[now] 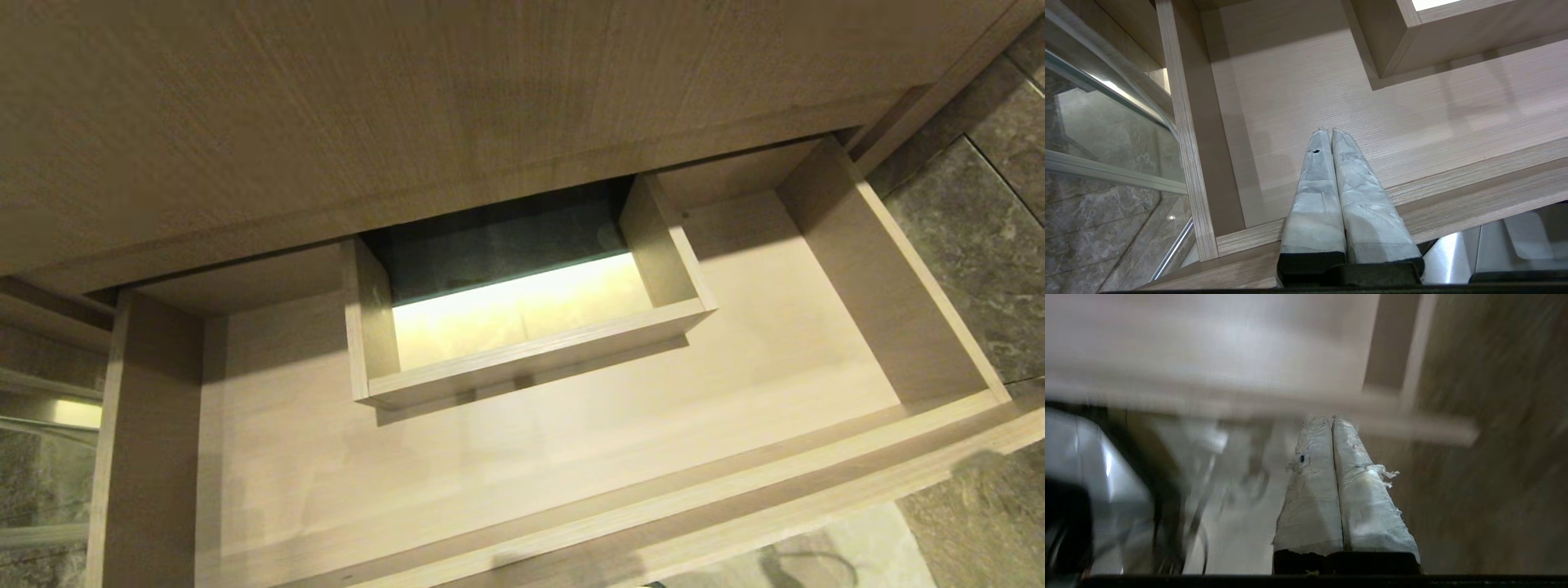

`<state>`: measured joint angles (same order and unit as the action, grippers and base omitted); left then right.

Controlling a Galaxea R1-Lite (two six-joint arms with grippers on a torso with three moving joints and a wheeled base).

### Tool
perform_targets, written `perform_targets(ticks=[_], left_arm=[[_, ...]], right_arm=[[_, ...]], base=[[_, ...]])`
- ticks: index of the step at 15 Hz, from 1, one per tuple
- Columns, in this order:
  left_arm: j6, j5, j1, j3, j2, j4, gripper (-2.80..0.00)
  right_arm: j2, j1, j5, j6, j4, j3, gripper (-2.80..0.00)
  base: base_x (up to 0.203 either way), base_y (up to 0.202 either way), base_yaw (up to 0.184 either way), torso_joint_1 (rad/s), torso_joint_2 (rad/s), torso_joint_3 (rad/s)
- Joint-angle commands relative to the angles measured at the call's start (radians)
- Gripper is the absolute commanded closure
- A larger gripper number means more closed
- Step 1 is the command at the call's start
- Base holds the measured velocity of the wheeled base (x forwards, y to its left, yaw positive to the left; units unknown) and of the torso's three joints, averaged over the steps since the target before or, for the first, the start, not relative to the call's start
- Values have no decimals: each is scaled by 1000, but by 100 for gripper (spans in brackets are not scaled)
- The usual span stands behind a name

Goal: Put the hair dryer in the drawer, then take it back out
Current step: Close the drawer

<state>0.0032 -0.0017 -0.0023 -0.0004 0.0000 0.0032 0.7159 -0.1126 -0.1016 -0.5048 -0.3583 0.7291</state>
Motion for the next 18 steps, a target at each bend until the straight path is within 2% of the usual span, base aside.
perform_targets(ticks=[1,3,6,10,16,18], left_arm=[[0,0,1,0,0,0,0],[0,0,1,2,0,0,0],[0,2,1,2,0,0,0],[0,1,0,2,0,0,0],[0,0,1,2,0,0,0],[0,0,1,2,0,0,0]], right_arm=[[30,-3,53,-22,-199,-30,0],[109,-2,135,-38,-264,-52,0],[226,0,150,-40,-295,-59,0],[344,5,133,-41,-196,-60,0],[449,5,132,-49,-124,-52,0],[481,5,117,-49,-45,-48,0]], base=[[0,0,0,4,1,32],[0,0,0,3,1,13],[0,0,0,0,0,0],[0,0,0,0,0,0],[0,0,0,0,0,0],[0,0,0,0,0,0]])
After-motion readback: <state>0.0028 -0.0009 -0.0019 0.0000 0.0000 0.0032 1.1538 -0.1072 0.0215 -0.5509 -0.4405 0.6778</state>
